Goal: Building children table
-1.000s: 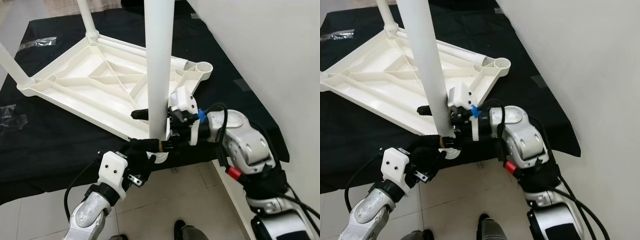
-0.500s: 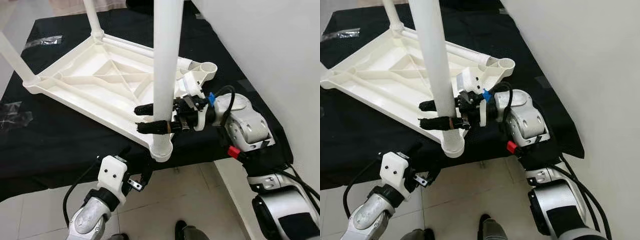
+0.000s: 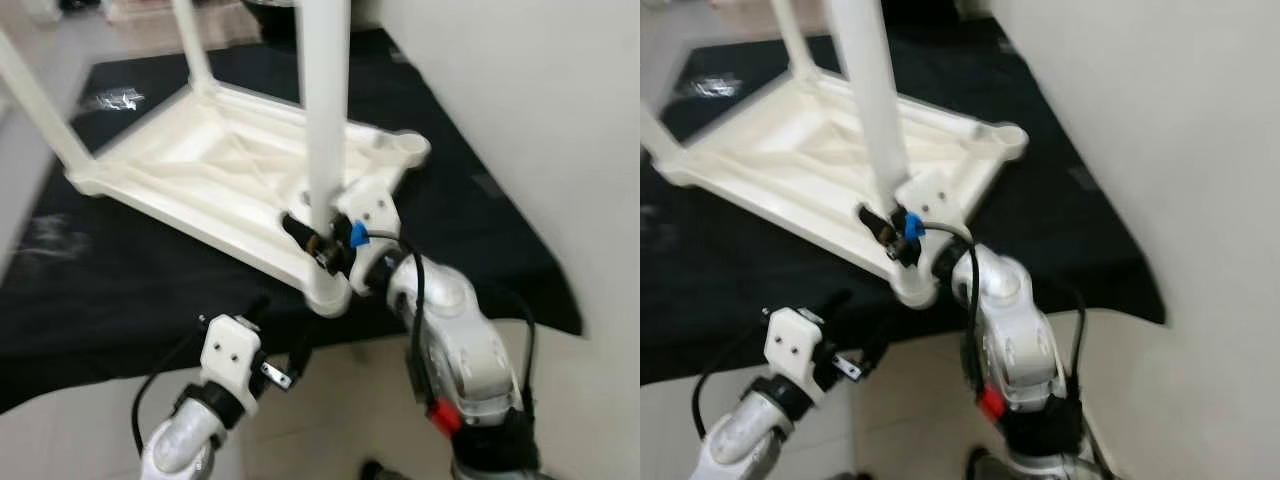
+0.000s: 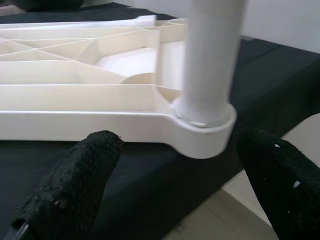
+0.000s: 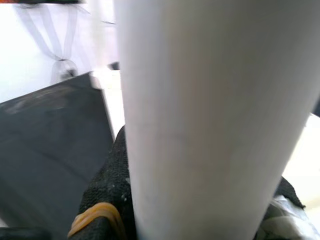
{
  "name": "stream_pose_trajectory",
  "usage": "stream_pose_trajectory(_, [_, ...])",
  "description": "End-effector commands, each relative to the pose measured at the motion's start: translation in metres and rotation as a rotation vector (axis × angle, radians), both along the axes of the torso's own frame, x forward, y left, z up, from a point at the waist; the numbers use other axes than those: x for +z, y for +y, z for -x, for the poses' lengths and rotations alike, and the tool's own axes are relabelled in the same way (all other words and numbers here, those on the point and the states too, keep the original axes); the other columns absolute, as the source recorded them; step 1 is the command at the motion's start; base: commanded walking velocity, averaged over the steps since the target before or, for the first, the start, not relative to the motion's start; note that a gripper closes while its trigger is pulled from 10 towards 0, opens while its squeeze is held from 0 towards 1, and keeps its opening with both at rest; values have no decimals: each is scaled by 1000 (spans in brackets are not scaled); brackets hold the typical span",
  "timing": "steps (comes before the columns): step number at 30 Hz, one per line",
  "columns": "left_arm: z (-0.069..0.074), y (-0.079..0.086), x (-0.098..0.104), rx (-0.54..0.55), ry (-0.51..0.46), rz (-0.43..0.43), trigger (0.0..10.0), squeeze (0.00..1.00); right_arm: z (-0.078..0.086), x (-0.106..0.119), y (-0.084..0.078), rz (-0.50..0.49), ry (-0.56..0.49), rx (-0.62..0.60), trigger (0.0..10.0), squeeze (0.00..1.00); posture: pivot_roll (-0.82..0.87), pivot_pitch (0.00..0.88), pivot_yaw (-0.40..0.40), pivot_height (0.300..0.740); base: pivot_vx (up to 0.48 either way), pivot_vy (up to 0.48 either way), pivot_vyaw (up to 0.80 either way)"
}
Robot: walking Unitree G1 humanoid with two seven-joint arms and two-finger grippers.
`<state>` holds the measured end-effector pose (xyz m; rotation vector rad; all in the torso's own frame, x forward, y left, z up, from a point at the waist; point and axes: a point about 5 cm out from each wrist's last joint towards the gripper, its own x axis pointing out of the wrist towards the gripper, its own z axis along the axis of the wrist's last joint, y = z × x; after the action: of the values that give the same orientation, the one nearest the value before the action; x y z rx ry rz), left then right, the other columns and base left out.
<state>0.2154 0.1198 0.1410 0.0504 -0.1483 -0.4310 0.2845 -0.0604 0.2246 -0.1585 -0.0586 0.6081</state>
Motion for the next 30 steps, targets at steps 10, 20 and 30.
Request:
stream_pose_trajectory(10, [-9, -3, -3, 1, -2, -2, 10000, 0, -17, -31, 16, 59, 225, 2, 10000, 98, -4, 234, -21, 740, 0, 0, 0])
stream_pose_trajectory(20, [-14, -5, -3, 1, -2, 1, 10000, 0, -8, 8, 0, -79, 38, 286, 10000, 1000, -13, 213, -14, 740, 0, 0, 0])
stream_pose_trajectory(30, [-15, -7, -6, -5, 3, 0, 10000, 0, 21, -14, -32, 94, 122, 634, 10000, 0, -21, 187, -11, 740, 0, 0, 0])
